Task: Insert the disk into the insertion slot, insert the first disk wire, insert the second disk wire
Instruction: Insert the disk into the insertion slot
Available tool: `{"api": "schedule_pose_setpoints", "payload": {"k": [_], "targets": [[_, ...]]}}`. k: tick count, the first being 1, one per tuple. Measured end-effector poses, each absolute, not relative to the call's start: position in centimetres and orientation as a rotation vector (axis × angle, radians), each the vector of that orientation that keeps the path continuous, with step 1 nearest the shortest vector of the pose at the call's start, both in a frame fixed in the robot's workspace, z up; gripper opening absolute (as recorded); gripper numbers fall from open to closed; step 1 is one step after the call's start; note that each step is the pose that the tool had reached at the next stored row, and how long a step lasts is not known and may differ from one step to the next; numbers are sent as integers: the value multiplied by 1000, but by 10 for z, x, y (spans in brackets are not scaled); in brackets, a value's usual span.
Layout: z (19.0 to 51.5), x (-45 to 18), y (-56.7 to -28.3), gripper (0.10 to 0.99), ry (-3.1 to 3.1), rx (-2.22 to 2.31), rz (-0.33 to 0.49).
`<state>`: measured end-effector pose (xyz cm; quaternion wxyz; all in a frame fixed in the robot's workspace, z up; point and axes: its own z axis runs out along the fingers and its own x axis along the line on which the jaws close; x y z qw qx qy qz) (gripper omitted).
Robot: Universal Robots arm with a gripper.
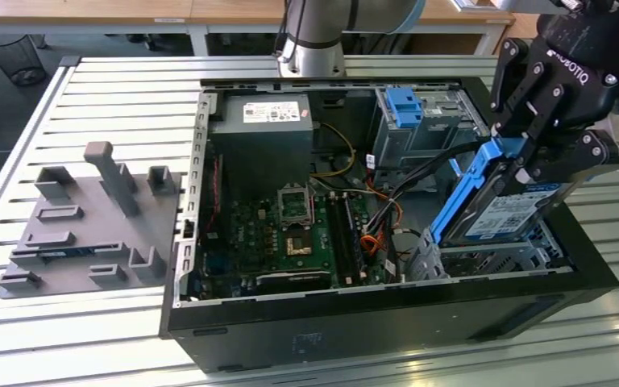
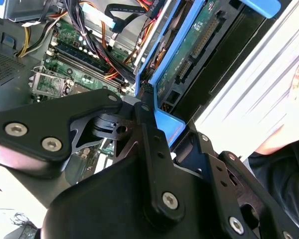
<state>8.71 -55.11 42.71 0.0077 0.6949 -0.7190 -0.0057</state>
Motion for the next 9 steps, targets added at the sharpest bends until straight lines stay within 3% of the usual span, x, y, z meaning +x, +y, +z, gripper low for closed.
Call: {"api": "schedule_pose_setpoints", "payload": {"k": [9], "targets": [[422, 87, -551, 365, -2248, 2173, -18]]}}
